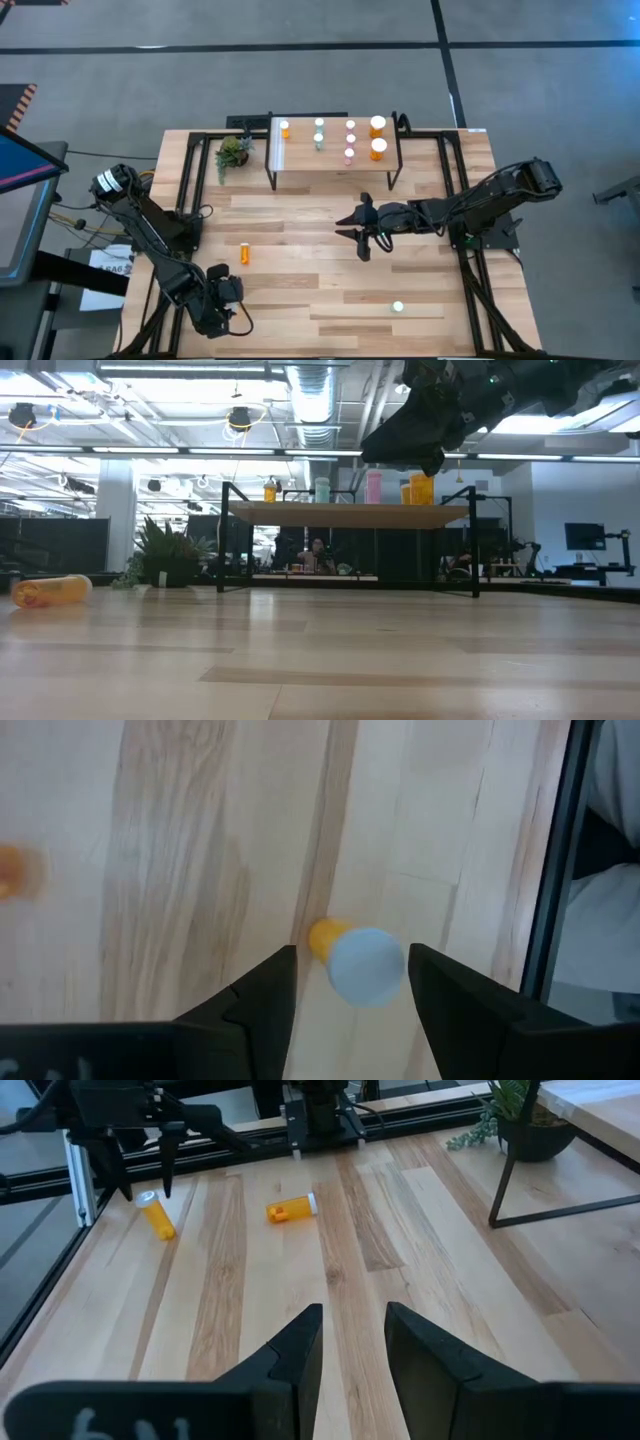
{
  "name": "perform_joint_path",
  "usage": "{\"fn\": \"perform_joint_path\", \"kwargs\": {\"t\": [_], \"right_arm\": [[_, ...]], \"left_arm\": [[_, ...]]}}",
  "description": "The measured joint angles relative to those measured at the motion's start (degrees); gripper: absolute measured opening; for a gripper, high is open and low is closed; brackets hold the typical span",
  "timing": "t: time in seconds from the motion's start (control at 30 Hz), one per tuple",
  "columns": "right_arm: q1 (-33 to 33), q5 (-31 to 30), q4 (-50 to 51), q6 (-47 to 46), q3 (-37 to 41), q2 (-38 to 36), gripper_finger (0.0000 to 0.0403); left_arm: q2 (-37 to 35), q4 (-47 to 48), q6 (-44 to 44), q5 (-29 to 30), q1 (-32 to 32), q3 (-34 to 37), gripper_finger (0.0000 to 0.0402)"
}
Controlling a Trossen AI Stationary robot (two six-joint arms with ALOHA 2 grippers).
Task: Pick and place medicine bottles onto shelf by color
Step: Put the bottom small orange pill bottle on the shelf aligned with the other small orange pill bottle
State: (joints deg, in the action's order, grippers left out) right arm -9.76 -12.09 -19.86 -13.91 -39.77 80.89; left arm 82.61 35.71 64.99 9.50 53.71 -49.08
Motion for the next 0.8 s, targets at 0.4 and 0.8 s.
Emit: {"fn": "perform_joint_path", "kwargs": {"t": [0.4,0.8], "right_arm": [[0.0,0.0,0.0,-0.2,0.0,0.0,0.0133],[0.0,0.0,0.0,-0.2,0.0,0.0,0.0133]], "left_arm": [[0.0,-0.2,-0.1,0.5,0.0,0.0,0.0178],[0.0,-0.5,-0.6,-0.2,0.0,0.8,0.0178]]}}
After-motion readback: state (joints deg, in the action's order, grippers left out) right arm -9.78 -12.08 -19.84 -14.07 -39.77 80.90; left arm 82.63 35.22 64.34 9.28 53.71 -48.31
